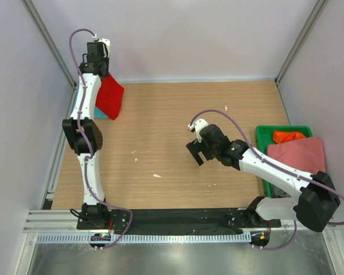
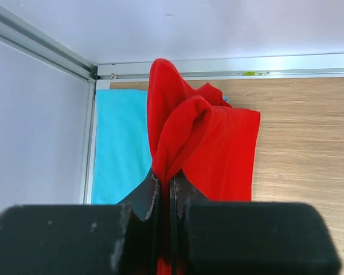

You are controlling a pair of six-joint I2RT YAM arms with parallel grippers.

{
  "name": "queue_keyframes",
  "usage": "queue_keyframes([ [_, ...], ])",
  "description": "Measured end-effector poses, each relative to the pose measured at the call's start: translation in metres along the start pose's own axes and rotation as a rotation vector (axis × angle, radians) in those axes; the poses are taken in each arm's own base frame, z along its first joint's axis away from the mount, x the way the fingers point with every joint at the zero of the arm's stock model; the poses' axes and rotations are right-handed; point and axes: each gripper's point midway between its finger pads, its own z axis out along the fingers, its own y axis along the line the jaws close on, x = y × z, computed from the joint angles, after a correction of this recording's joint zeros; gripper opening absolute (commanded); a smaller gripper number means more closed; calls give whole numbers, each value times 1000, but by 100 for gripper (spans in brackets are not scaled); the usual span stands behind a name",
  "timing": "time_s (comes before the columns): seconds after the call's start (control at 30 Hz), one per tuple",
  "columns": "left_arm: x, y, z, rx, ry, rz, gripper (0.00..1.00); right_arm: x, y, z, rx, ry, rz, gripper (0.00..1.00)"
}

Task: Fold and stack the t-shirts
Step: Neatly place the folded tshirt to the corner

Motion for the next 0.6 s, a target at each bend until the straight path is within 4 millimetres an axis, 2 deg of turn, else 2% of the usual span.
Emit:
queue_keyframes([
  [0.2,-1,1,2,23,-11,3,0,-1,4,7,-14,14,-4,100],
  [0.4,3,25,7,6,-9,-24,0,-2,7,8,-25,10,-3,100],
  [0.6,4,35,9,2,-12,-34,0,-5,8,11,-30,12,-3,100],
])
